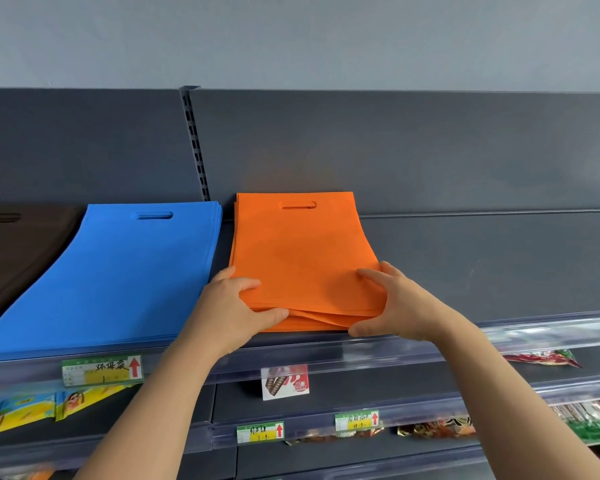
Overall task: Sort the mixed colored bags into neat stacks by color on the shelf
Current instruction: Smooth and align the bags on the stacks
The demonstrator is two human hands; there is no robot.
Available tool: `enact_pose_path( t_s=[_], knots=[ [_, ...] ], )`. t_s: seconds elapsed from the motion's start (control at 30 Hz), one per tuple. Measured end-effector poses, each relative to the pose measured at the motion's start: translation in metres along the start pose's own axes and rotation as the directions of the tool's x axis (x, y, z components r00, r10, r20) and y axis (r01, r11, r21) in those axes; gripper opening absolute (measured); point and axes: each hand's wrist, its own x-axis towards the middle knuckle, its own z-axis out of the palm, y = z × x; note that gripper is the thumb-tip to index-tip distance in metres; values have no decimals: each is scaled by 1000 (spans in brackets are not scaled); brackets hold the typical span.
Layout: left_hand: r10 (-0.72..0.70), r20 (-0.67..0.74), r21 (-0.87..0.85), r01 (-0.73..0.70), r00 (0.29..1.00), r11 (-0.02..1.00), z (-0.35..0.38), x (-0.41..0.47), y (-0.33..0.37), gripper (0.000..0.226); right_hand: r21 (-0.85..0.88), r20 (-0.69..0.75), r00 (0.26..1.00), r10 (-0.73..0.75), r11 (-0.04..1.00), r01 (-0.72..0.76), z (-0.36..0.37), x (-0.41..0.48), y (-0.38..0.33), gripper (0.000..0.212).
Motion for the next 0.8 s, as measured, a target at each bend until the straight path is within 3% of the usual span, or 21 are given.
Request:
enact_pose_path(
  t_s=[0.23, 0.5, 0.67, 0.8],
  knots=[
    [39, 83, 50, -43, 996, 998, 9, 0, -1, 95, 20, -83, 995, -51, 998, 52, 4, 3, -3, 98],
    [121, 50, 124, -126, 991, 984, 10, 4, -6, 78, -8, -68, 997, -42, 999, 42, 2, 4, 8, 90],
    [125, 44, 34, -127, 991, 991, 10, 5, -7, 76, 32, -87, 996, -12, 999, 15, -4, 6, 21, 97],
    [151, -18, -14, -151, 988, 988, 8, 10, -7, 57, 108, -192, 981, -8, 994, 29, -2, 8, 15, 93]
  ],
)
